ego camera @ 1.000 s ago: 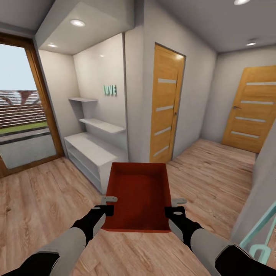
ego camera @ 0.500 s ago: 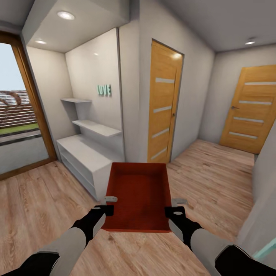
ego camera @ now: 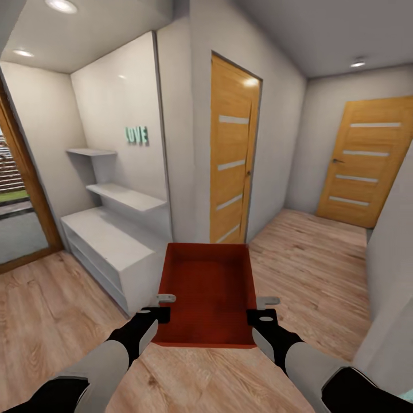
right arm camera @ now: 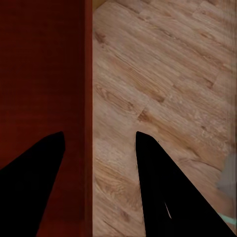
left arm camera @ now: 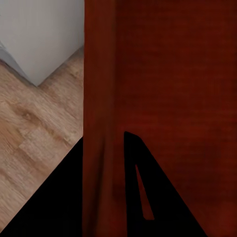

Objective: Move the two storage containers from the living room to the garage. In the garage, place one container on the floor and stack the other container on top of it (either order is fine).

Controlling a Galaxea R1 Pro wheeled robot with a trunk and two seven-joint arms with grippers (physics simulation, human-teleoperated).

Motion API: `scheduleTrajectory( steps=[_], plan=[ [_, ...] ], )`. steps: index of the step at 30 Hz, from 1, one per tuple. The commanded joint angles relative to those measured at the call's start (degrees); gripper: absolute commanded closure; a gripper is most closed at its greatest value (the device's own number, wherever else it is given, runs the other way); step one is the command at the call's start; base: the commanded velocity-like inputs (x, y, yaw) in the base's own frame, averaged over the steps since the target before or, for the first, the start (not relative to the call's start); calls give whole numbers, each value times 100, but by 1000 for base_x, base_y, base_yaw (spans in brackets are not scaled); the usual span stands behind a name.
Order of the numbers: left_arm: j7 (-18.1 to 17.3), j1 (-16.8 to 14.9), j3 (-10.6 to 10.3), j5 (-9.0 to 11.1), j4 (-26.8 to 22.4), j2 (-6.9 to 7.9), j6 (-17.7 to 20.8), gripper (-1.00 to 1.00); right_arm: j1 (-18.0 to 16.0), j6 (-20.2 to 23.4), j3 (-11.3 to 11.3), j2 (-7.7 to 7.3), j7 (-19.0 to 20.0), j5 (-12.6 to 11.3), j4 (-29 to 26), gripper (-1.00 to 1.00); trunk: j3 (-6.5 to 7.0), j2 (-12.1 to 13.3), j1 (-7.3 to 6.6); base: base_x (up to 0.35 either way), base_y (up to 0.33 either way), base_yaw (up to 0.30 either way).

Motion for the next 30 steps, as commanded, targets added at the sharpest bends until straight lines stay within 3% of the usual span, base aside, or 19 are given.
scheduleTrajectory(
  steps=[1, 30],
  plan=[
    [59, 1, 97, -90, -10, 5, 46, 100, -8, 26, -175, -1, 210, 20, -62, 100, -10, -9, 5, 322, 0, -231],
    [60, 1, 97, -90, -10, 4, 49, 100, -8, 26, -167, -3, 210, 18, -62, 100, -10, -9, 5, 322, 0, -216]
  ],
)
